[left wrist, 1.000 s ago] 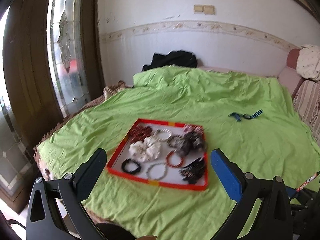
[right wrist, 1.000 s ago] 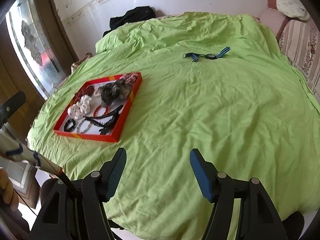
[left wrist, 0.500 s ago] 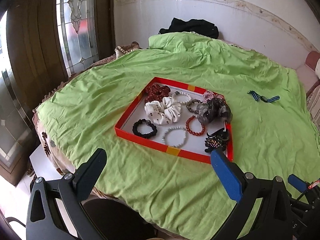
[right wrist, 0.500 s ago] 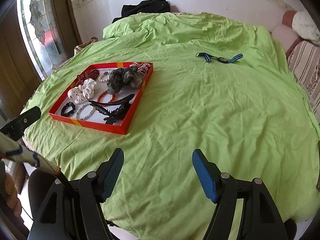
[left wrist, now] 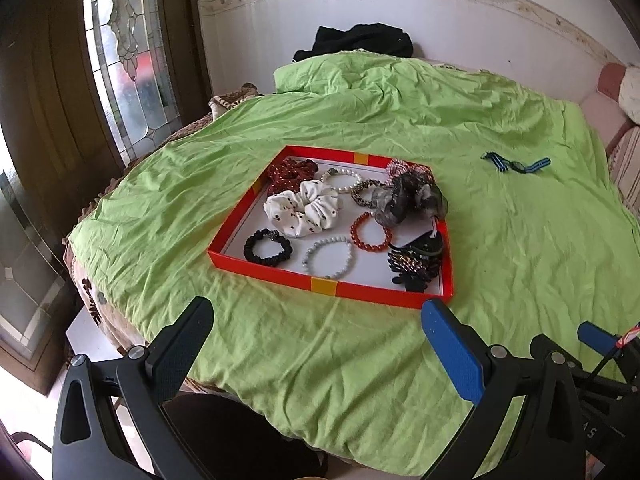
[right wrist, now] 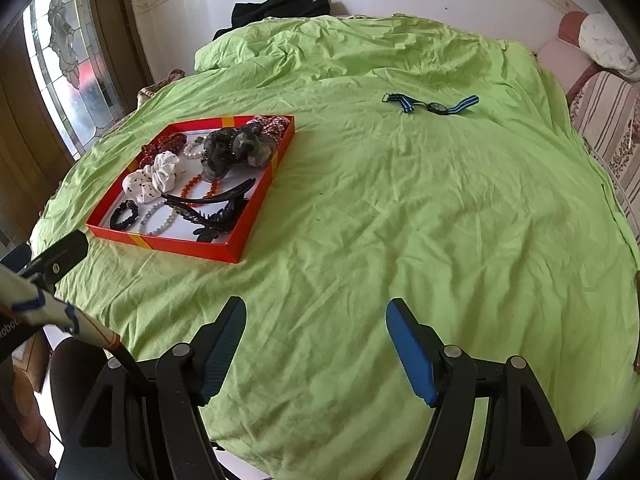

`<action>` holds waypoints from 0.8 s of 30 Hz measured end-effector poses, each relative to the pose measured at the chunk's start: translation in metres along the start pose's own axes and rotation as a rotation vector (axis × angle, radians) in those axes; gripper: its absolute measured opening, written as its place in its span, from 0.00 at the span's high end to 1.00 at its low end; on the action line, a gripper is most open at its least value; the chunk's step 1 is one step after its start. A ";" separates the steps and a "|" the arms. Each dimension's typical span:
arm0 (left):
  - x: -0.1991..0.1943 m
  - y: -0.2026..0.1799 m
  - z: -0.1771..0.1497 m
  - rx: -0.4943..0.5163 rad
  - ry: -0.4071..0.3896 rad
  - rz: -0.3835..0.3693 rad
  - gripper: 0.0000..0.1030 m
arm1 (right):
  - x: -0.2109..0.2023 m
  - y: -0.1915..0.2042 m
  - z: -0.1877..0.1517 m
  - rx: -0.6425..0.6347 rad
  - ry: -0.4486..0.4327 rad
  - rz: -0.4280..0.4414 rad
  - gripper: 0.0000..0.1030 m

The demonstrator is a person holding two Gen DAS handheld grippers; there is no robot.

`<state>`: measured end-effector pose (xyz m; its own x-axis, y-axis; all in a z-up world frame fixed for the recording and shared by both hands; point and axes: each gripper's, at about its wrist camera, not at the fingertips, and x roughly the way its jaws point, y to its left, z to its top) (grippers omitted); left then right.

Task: Organize jewelry

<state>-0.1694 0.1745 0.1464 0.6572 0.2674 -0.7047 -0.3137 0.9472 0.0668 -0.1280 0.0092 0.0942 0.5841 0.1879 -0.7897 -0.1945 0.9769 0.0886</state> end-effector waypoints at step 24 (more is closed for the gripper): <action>0.009 -0.006 -0.010 0.030 0.072 -0.099 0.00 | 0.001 0.000 -0.003 -0.002 0.007 -0.027 0.24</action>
<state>-0.1679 0.1698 0.1326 0.6327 0.1595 -0.7578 -0.2284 0.9735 0.0142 -0.1294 0.0087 0.0917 0.5840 0.1604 -0.7958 -0.1798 0.9815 0.0659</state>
